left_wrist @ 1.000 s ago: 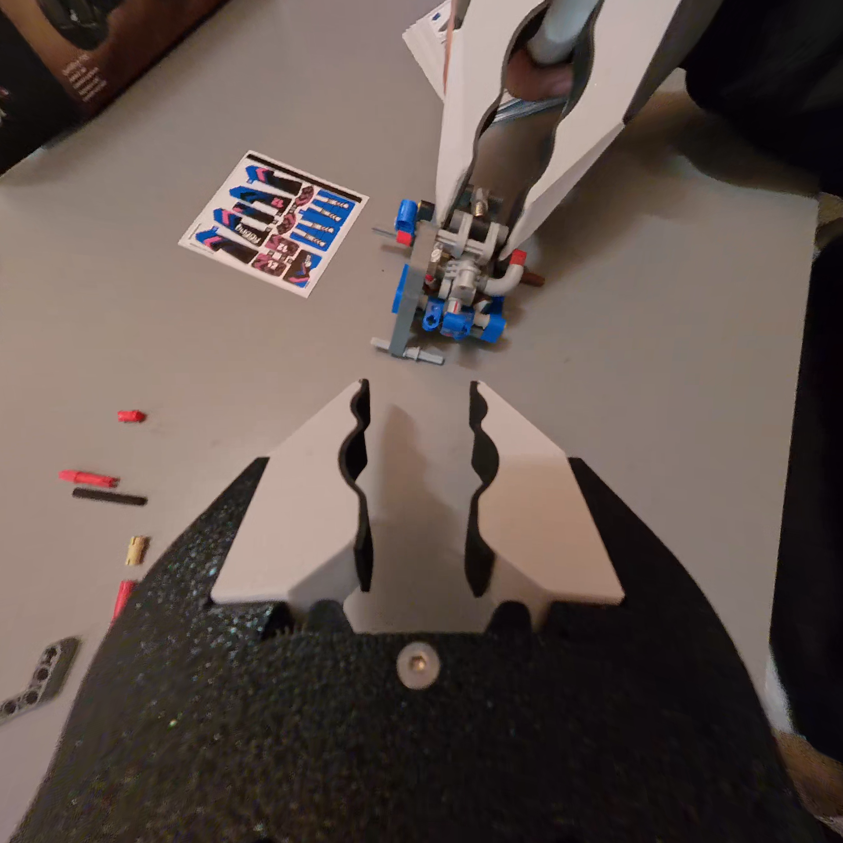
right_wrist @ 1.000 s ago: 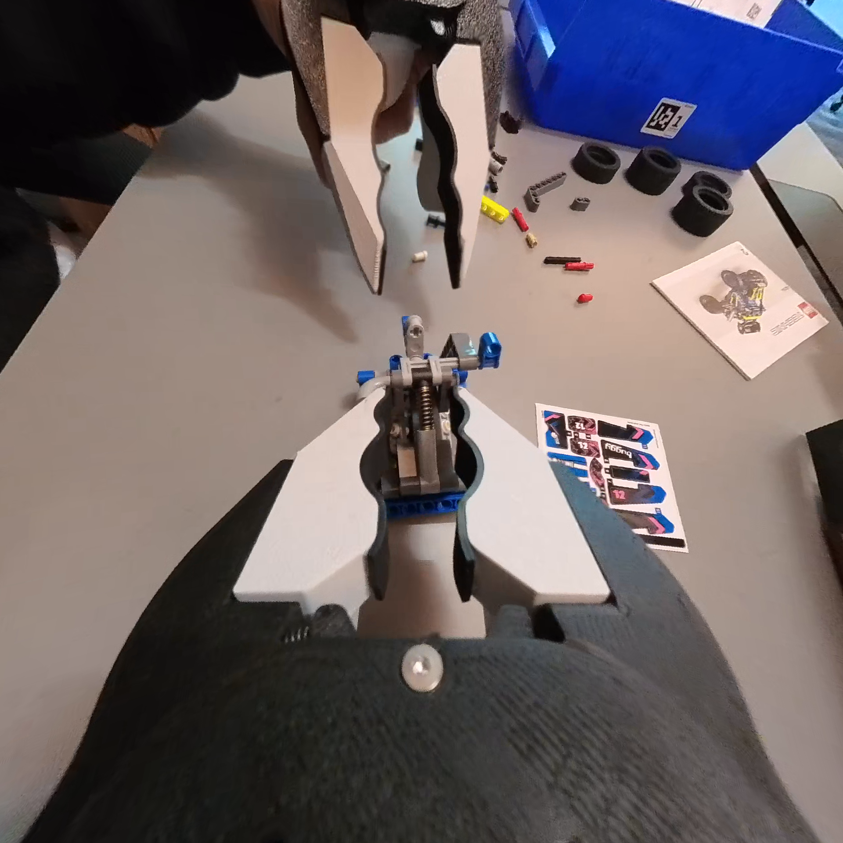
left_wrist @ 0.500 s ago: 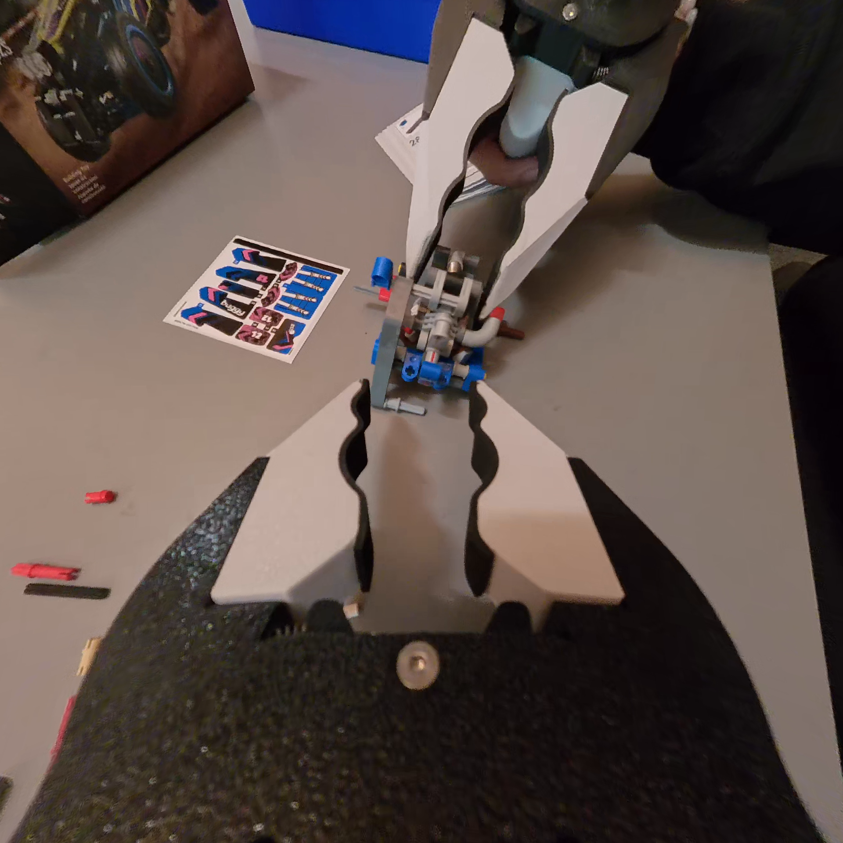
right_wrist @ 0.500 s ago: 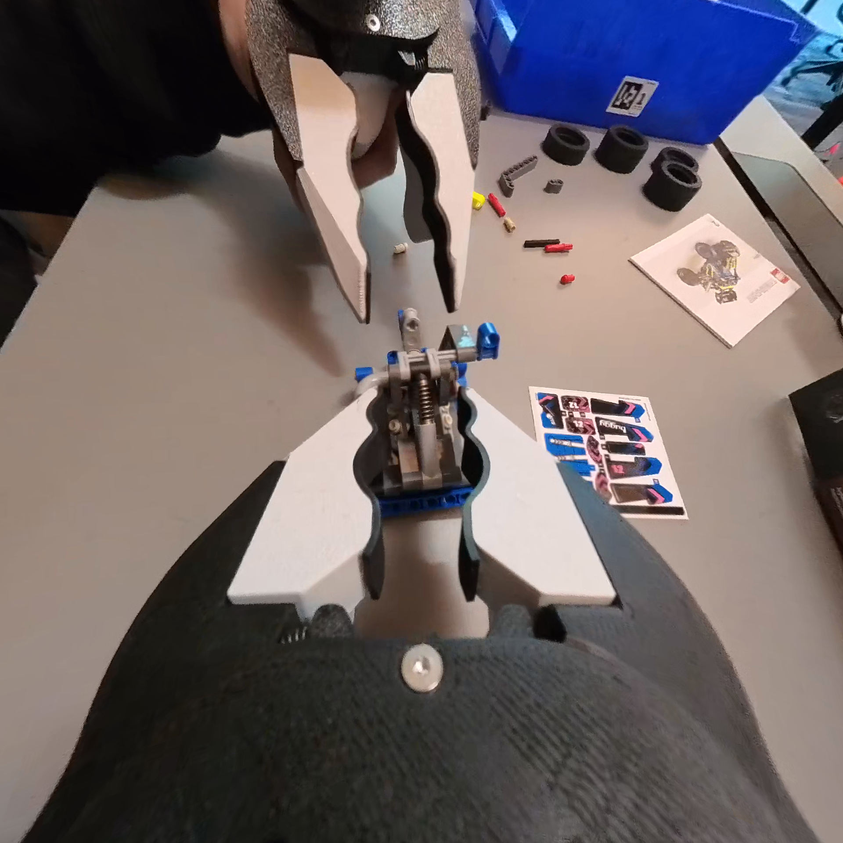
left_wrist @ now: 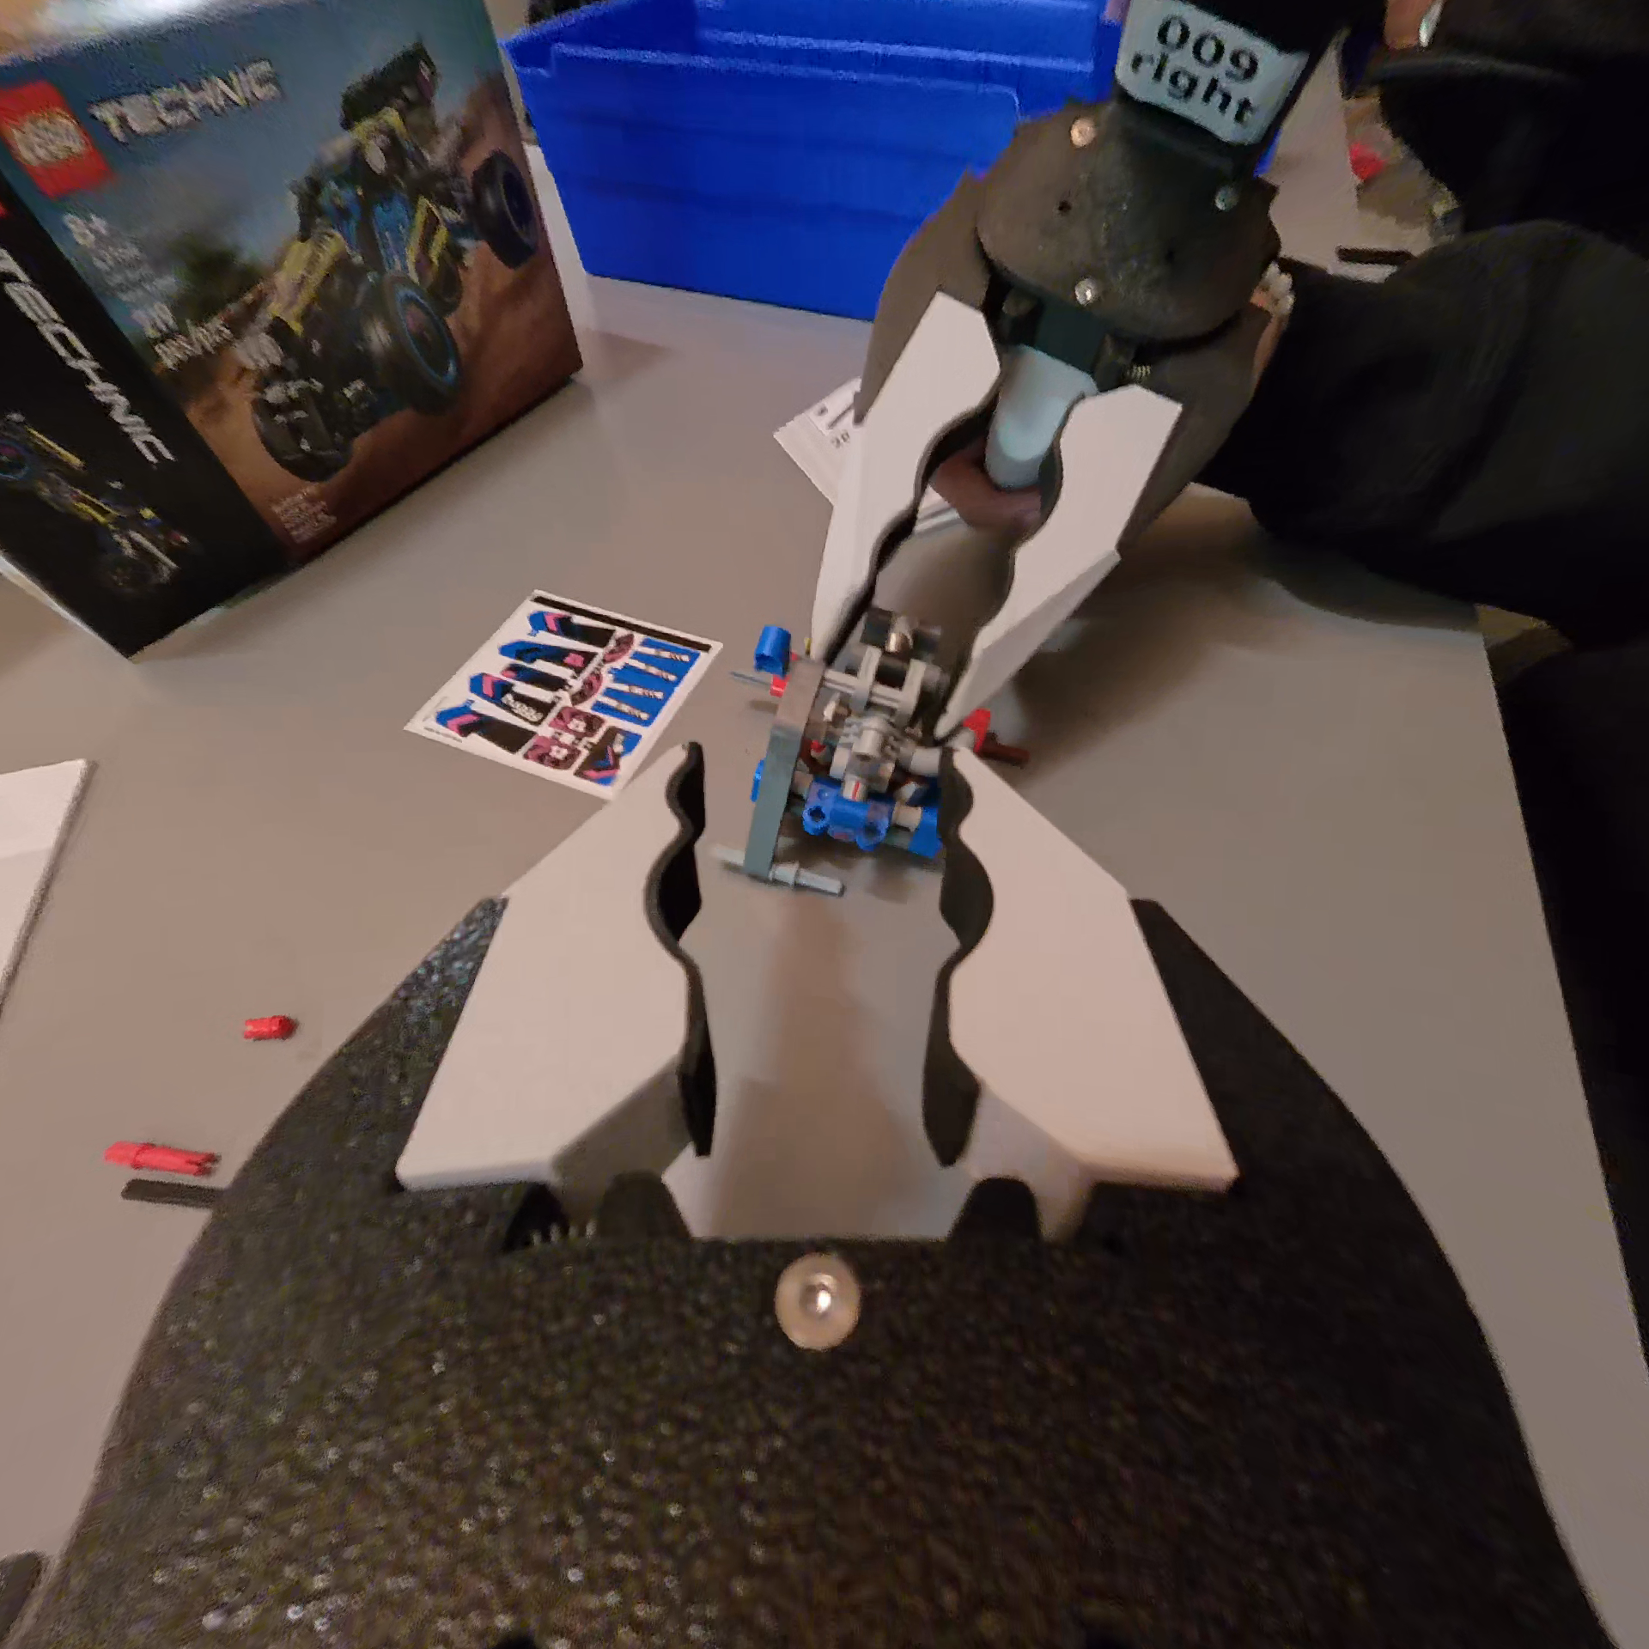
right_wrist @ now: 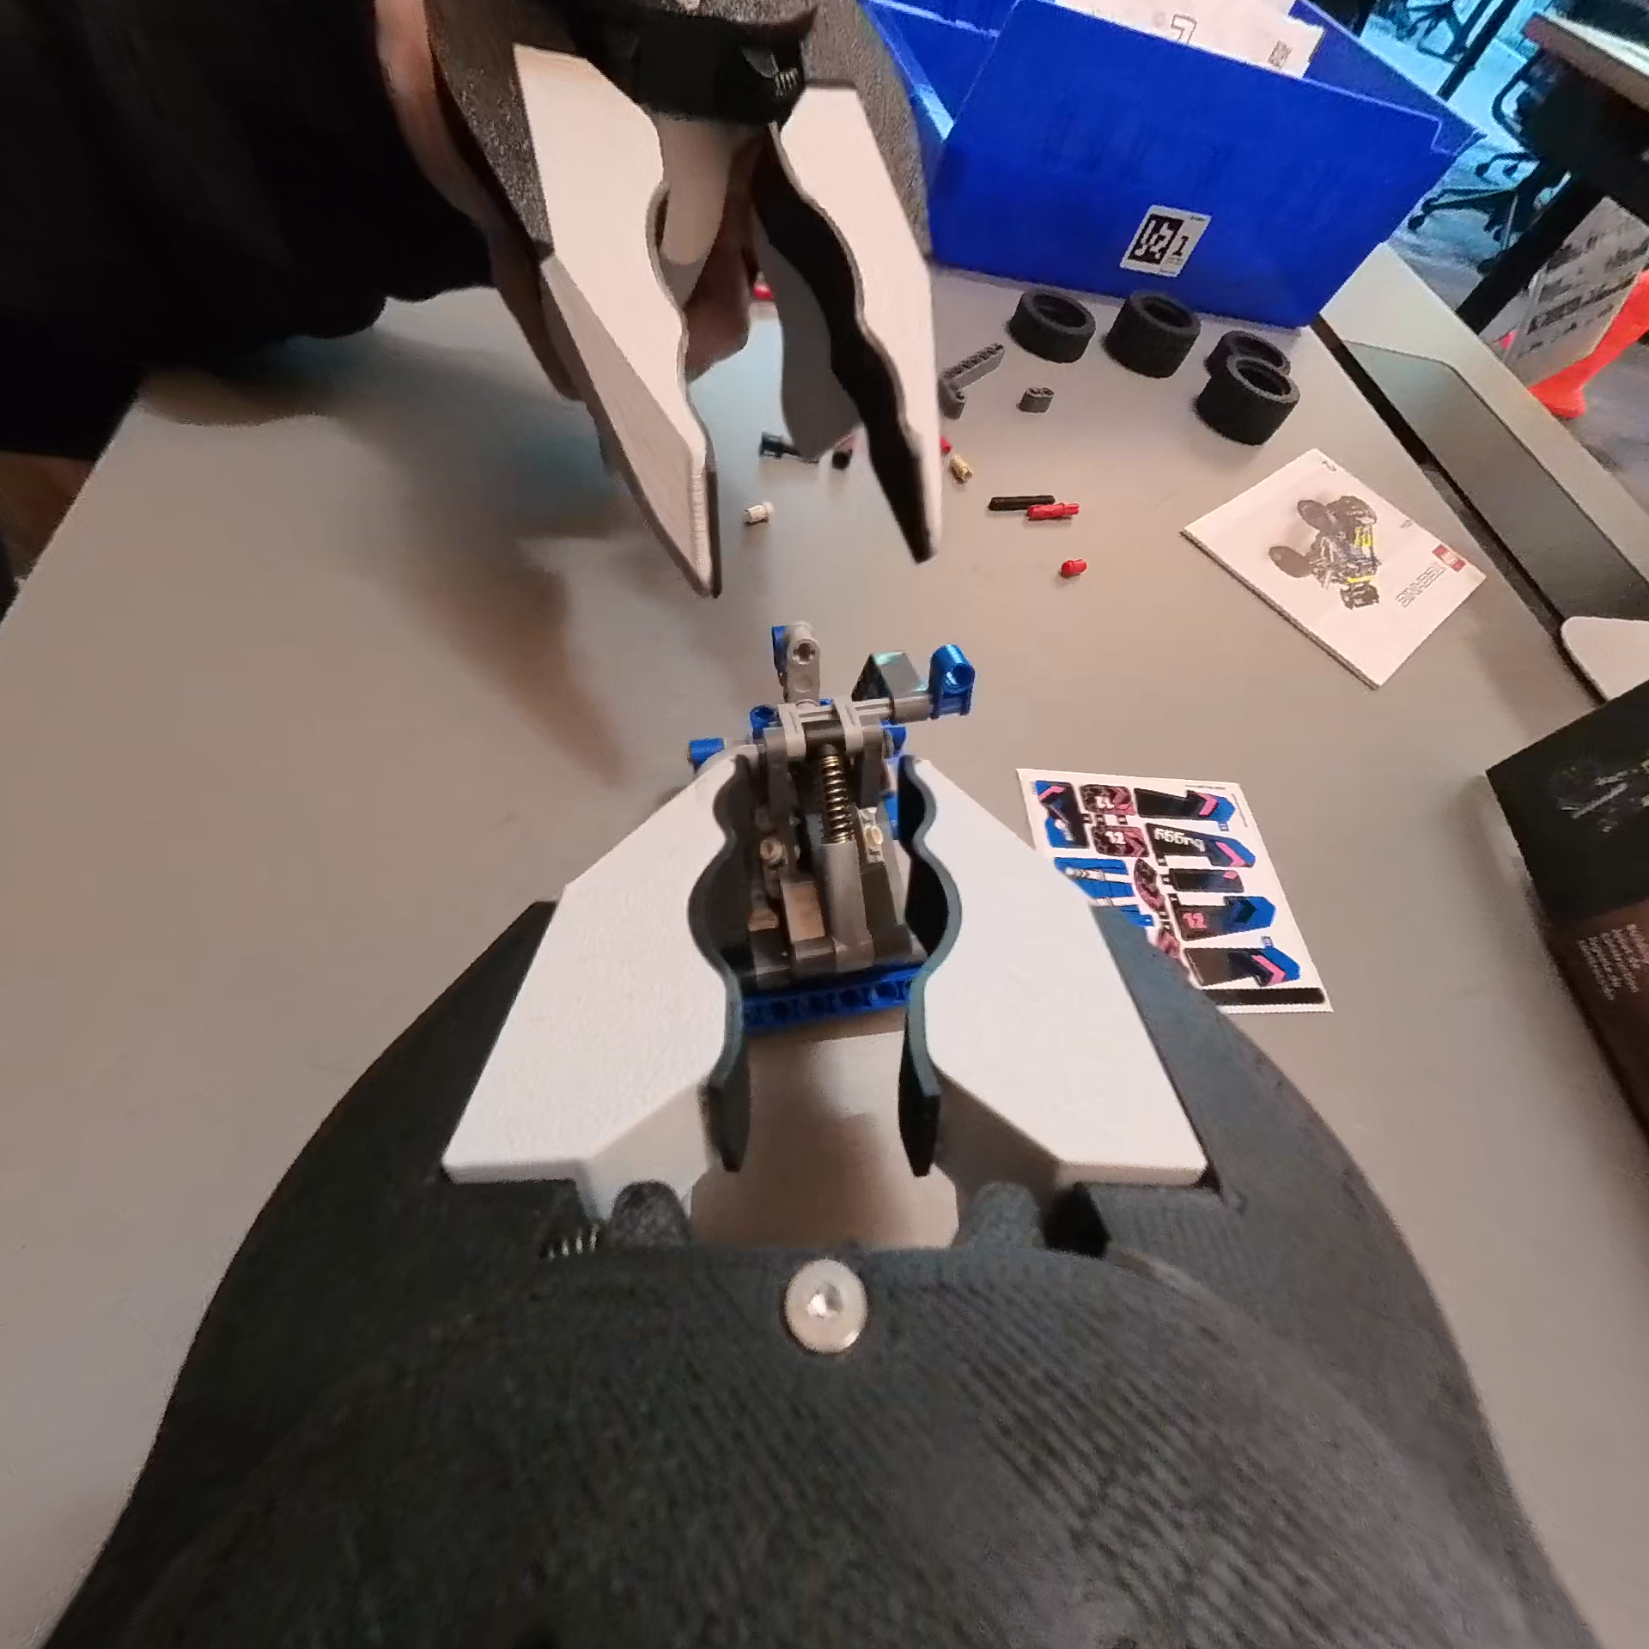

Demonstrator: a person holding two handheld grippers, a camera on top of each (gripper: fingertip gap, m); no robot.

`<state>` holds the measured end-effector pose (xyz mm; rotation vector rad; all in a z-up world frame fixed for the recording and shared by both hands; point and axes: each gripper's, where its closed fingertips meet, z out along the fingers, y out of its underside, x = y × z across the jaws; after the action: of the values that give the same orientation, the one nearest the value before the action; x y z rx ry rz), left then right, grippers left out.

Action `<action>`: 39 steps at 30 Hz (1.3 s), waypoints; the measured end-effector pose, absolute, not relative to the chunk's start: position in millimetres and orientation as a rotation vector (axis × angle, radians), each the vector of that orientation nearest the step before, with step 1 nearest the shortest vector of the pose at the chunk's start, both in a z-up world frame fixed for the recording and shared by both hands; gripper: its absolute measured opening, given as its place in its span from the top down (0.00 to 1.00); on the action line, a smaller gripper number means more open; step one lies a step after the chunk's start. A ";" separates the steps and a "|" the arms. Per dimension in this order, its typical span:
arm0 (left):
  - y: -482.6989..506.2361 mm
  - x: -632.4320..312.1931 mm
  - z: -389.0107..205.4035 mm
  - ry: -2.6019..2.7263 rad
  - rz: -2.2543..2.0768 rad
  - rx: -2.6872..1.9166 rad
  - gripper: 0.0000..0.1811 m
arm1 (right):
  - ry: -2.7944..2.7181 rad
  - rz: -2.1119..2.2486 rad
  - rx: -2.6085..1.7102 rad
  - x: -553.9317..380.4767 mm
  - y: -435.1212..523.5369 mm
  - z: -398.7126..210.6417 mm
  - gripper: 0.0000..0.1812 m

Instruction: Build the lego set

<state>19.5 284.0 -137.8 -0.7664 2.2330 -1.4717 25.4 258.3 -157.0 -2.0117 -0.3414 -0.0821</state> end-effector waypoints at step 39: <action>251.9 39.1 -156.4 2.496 -1.286 -0.805 0.67 | -0.477 -0.033 -1.909 27.3 248.8 -148.8 0.83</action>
<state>39.1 251.9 -156.4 -0.8053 2.4960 -1.2861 27.3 248.8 -148.8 -1.9091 -0.4766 -0.0328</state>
